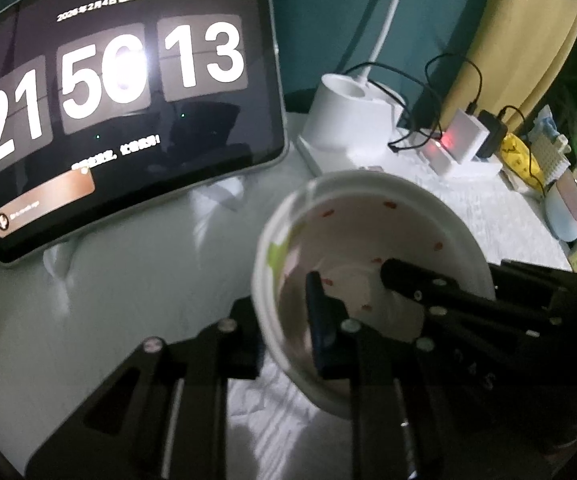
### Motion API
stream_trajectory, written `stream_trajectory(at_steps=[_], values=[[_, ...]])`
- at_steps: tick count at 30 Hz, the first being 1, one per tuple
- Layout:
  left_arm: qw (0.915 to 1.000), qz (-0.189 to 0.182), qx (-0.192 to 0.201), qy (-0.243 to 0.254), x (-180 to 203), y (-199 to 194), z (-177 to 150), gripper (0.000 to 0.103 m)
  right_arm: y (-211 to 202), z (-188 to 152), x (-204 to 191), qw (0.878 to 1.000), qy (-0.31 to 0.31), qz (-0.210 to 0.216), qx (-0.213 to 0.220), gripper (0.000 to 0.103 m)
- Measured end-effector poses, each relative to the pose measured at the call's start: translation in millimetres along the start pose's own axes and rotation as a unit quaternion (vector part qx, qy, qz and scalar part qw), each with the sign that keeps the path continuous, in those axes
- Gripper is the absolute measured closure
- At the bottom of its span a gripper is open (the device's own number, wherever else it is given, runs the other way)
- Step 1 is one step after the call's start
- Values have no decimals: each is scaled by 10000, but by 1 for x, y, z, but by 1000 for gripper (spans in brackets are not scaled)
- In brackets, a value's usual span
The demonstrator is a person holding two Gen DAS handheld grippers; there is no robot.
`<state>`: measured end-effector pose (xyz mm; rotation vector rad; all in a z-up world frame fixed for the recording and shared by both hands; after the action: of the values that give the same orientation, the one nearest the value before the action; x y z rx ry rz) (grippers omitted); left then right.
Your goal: Organize plates and bowls
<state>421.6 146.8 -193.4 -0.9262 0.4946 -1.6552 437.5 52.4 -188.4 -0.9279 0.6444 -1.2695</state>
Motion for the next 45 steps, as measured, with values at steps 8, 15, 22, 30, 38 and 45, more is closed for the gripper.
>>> stream_trajectory(at_steps=[8, 15, 22, 30, 38, 45], values=[[9999, -30, 153, 29, 2, -9, 1, 86, -15, 2, 3, 9999, 46, -4, 142, 82], [9997, -81, 215, 43, 4, -17, 0, 86, -23, 2, 8, 9998, 37, -38, 199, 84], [9993, -85, 350, 91, 14, -32, 1, 86, -40, 1, 12, 9994, 27, -37, 330, 84], [9986, -79, 467, 220, 30, -47, 0, 86, -56, 2, 22, 9988, 96, -52, 470, 84], [9978, -74, 578, 301, 46, -65, -5, 86, -79, -6, 29, 9979, 147, -42, 624, 85], [9970, -56, 660, 395, 64, -80, -11, 86, -97, -18, 37, 9968, 209, -15, 769, 85]])
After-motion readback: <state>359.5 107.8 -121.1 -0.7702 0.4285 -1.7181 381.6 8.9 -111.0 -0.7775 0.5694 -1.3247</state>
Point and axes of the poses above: each gripper's, at about its wrist camera, not at the fingertips, and y roughly the way its jaws point, x to its right, z to its top, the point moved 2 cm from there along y, roughly the way its jaws point, and after that the axes turned 10 degrees about -z, right-handed, at the moved point
